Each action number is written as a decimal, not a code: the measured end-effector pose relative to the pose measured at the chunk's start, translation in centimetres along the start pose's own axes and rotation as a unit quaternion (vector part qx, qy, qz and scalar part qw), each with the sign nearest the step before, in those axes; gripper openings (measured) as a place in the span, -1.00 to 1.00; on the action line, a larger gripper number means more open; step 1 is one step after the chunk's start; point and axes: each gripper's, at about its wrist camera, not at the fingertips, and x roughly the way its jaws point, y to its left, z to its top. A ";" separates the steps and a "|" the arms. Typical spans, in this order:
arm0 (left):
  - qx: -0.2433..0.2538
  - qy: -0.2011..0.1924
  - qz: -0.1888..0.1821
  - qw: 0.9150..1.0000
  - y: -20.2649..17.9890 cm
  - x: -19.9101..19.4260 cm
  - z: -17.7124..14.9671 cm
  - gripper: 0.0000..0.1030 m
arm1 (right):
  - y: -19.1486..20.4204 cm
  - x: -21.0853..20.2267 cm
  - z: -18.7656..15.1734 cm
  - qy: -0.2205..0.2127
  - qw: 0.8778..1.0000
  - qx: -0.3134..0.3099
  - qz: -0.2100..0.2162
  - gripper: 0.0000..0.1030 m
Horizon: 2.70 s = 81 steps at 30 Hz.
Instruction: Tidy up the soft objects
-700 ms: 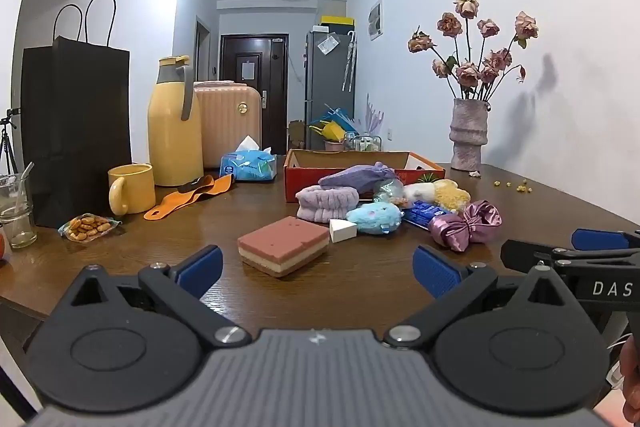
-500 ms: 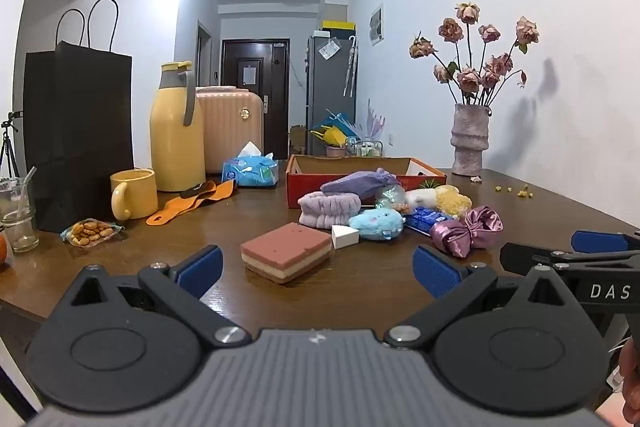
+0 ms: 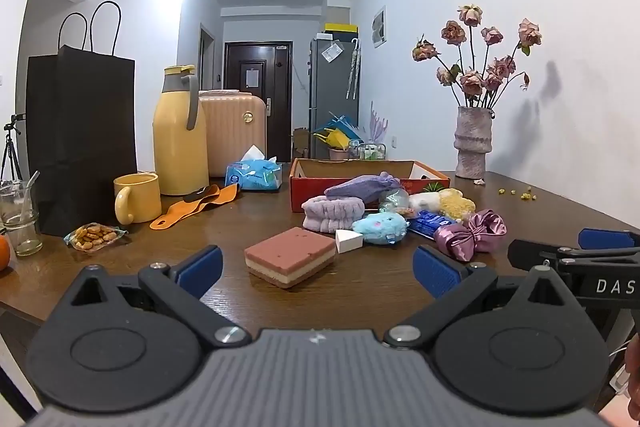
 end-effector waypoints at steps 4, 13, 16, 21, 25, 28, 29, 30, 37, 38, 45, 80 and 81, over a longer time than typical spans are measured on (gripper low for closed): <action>0.000 -0.001 -0.002 1.000 -0.1 -0.1 0.0 1.00 | 0.3 -0.1 -0.2 -0.004 1.000 -0.008 -0.004 1.00; 0.002 -0.008 -0.003 1.000 -0.3 -0.4 0.0 1.00 | 0.4 -0.1 -0.1 -0.005 1.000 -0.010 -0.006 1.00; 0.002 -0.008 -0.004 1.000 -0.3 -0.4 0.1 1.00 | 0.4 -0.2 -0.1 -0.005 1.000 -0.010 -0.006 1.00; 0.000 -0.006 -0.003 1.000 -0.4 -0.4 0.1 1.00 | 0.2 -0.2 -0.1 -0.005 1.000 -0.003 -0.005 1.00; 0.001 -0.007 -0.004 1.000 -0.4 -0.4 0.1 1.00 | 0.1 -0.1 -0.1 -0.005 1.000 -0.003 -0.004 1.00; 0.000 -0.007 -0.004 1.000 -0.5 -0.4 0.1 1.00 | 0.0 -0.2 -0.2 -0.007 1.000 0.002 -0.005 1.00; 0.000 -0.007 -0.004 1.000 -0.5 -0.4 0.1 1.00 | 0.0 -0.2 -0.2 -0.007 1.000 0.003 -0.006 1.00; -0.001 -0.007 -0.004 1.000 -0.4 -0.4 0.2 1.00 | 0.0 -0.2 -0.2 -0.008 1.000 0.003 -0.006 1.00; -0.004 -0.008 -0.002 1.000 -0.3 -0.5 0.2 1.00 | 0.4 -0.3 -0.3 -0.012 1.000 -0.005 -0.001 1.00; -0.005 -0.008 -0.001 1.000 -0.1 -0.5 0.2 1.00 | 0.4 -0.3 -0.3 -0.013 1.000 -0.005 -0.001 1.00; -0.005 -0.010 -0.002 1.000 0.0 -0.5 0.2 1.00 | 0.3 -0.4 -0.2 -0.013 1.000 -0.003 -0.001 1.00; -0.009 0.001 0.001 1.000 0.2 0.2 0.1 1.00 | 0.2 -0.3 -0.2 -0.017 1.000 0.006 0.001 1.00; -0.008 0.000 0.000 1.000 0.2 0.2 0.1 1.00 | 0.1 -0.3 -0.1 -0.017 1.000 0.006 0.000 1.00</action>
